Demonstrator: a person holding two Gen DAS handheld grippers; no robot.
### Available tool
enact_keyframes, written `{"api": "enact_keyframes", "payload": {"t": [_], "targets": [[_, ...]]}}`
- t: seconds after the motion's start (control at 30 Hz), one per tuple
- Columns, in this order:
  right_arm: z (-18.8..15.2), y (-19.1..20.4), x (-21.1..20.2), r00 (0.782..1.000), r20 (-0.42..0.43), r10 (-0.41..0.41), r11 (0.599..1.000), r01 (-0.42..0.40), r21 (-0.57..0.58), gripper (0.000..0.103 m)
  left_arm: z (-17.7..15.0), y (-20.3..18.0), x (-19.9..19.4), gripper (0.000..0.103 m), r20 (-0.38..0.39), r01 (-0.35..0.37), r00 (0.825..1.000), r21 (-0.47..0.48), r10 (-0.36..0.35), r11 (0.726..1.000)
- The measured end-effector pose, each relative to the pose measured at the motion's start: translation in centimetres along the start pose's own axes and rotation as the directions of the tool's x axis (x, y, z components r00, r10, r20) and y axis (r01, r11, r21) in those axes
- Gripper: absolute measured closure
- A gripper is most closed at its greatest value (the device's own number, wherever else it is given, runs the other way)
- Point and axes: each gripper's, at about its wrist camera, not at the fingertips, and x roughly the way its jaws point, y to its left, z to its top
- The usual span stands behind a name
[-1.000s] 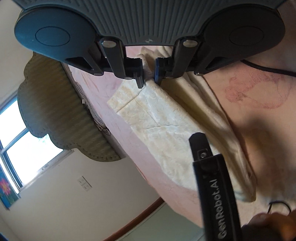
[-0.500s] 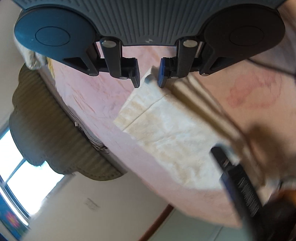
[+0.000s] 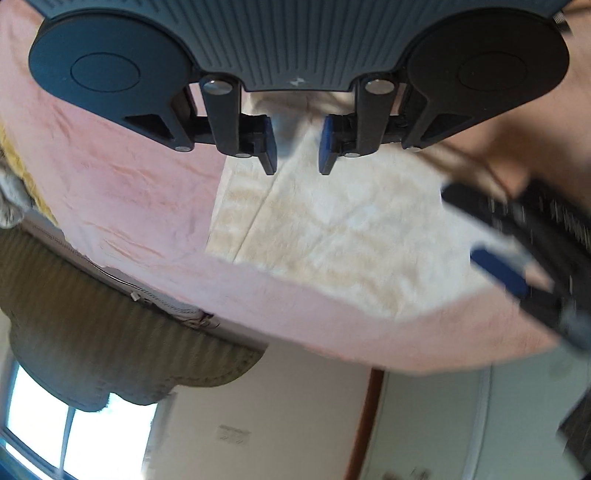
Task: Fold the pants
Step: 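Grasp the pants edge with the left gripper while the right gripper grasps the other edge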
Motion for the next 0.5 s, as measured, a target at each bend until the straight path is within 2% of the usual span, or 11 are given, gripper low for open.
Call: {"api": "enact_keyframes", "payload": {"t": [0.03,0.1,0.13,0.17,0.27,0.37,0.47,0.5], "targets": [[0.0,-0.1,0.3,1.000,-0.013,0.025,1.000,-0.025,0.010,0.046,0.0,0.0,-0.3,0.022,0.006,0.001,1.000,0.008,-0.001,1.000],[-0.7,0.3,1.5,0.995,-0.091,0.042,0.998,-0.045,-0.038,0.044,0.1,0.5,-1.1,0.022,0.040,-0.019,0.999,0.019,0.019,1.000],[-1.0,0.4,1.5,0.995,-0.088,0.042,0.998,-0.046,-0.046,0.044,0.2,1.1,-1.5,0.021,0.061,-0.041,0.997,0.019,0.040,0.999],[-1.0,0.0,1.1,0.996,-0.069,0.056,0.998,-0.057,-0.018,0.044,0.4,1.8,-1.8,0.021,0.076,-0.059,0.995,0.013,0.058,0.998],[-0.2,-3.3,-0.1,0.996,0.024,0.081,0.983,-0.084,0.164,0.044,1.3,5.0,-2.3,0.019,0.099,-0.121,0.987,-0.040,0.124,0.992],[-0.2,-7.5,1.3,0.987,0.063,0.144,0.925,-0.157,0.345,0.044,2.1,8.8,-2.1,0.019,0.083,-0.146,0.984,-0.125,0.157,0.981],[-1.0,-10.4,4.0,0.982,0.011,0.189,0.865,-0.171,0.471,0.043,2.1,12.3,-1.2,0.019,0.046,-0.114,0.991,-0.205,0.126,0.972],[-1.3,-11.2,4.9,0.974,0.010,0.227,0.840,-0.201,0.505,0.042,2.1,13.2,-0.9,0.019,0.035,-0.094,0.994,-0.225,0.104,0.970]]}}
